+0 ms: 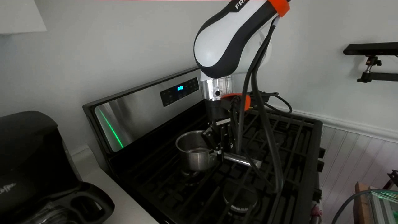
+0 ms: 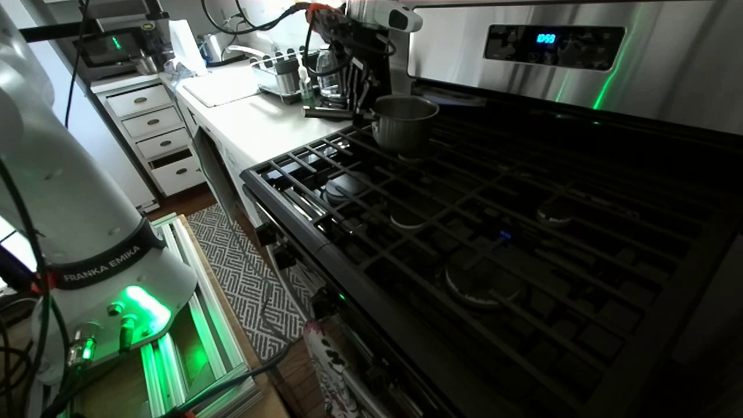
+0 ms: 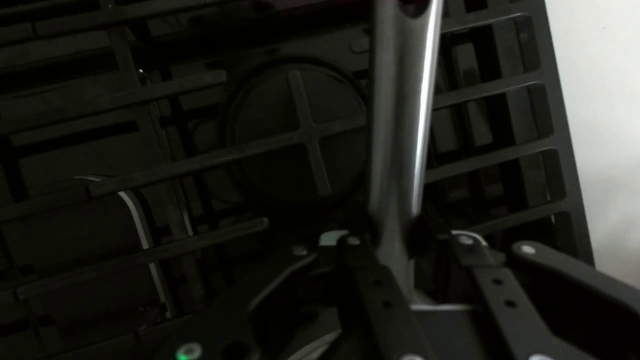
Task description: Move the pot to the center of the stove
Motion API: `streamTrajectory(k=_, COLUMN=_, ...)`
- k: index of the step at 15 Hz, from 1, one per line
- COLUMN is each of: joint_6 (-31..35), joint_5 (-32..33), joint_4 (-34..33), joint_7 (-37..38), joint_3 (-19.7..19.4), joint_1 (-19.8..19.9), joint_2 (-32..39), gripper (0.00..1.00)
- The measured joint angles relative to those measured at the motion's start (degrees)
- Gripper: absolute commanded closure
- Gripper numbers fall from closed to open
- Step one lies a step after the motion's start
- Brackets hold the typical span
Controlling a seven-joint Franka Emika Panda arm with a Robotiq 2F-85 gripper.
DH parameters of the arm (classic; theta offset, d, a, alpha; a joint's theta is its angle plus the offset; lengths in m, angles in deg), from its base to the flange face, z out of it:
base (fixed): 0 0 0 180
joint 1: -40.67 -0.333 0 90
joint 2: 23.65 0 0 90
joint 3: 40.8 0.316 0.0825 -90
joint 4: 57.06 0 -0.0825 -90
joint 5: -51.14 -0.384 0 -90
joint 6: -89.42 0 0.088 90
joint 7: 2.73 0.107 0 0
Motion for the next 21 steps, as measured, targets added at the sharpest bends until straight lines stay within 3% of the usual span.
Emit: streamTrajectory(k=21, joint_6=5.11, joint_5=2.22, joint_4=7.6, joint_7=5.77, joint_3=-4.45, joint_1=3.05, joint_2=-4.38, gripper=0.93)
